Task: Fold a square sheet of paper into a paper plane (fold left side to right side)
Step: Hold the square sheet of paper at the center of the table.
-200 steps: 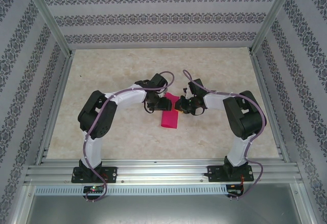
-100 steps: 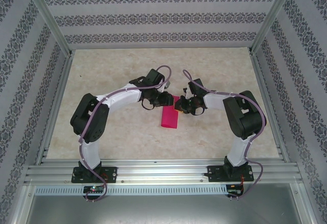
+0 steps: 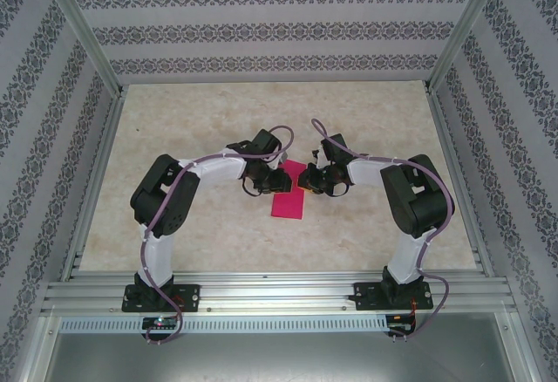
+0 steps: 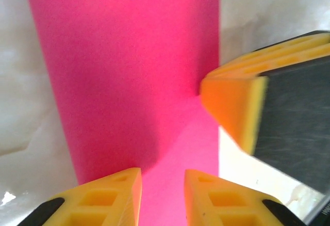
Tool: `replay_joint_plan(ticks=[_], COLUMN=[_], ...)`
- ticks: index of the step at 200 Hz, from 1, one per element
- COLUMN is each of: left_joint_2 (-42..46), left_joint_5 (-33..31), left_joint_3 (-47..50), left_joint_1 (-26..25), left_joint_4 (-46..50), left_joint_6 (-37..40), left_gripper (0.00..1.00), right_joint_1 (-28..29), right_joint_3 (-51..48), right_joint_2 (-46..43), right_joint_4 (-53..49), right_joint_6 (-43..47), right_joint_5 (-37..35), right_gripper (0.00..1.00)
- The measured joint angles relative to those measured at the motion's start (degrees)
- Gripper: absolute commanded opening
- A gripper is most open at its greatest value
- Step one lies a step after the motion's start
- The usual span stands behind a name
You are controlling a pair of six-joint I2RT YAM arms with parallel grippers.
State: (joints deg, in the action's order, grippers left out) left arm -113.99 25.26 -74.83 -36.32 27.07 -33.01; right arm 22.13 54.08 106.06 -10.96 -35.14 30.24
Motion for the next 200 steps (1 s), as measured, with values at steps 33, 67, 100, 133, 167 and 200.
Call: replay_joint_plan(ticks=[33,67,100,133,167,200], left_joint_2=[-0.09,-0.09,-0.07,-0.07,-0.07,-0.07], left_joint_5=[-1.14,-1.14,-1.14,-1.14,-1.14,-1.16], left_joint_3=[2.38,2.69,2.8,2.8,2.8,2.8], left_joint_1=[0.68,0.74,0.74,0.74,0.74,0.74], left_joint_4=[-0.15,-0.72,-0.83,-0.83,-0.83,-0.85], left_joint_6=[0.61,1.16,1.44,1.49,1.49,1.49], left_gripper=[0.25,0.25,0.25,0.25,0.25,0.25], right_joint_1=[-0.02,-0.15,-0.24,-0.9,-0.85,0.2], right_joint_3=[0.0,-0.02,-0.02,0.46,4.0,8.31], right_joint_2=[0.04,0.04,-0.37,-3.54,-4.9,-0.92], right_joint_4=[0.0,0.07,0.0,-3.02,-2.62,-1.01], right_joint_6=[0.35,0.46,0.76,0.7,-0.11,-1.68], right_joint_5=[0.02,0.26,0.9,1.29,1.86,2.89], right_gripper=[0.17,0.18,0.18,0.18,0.17,0.17])
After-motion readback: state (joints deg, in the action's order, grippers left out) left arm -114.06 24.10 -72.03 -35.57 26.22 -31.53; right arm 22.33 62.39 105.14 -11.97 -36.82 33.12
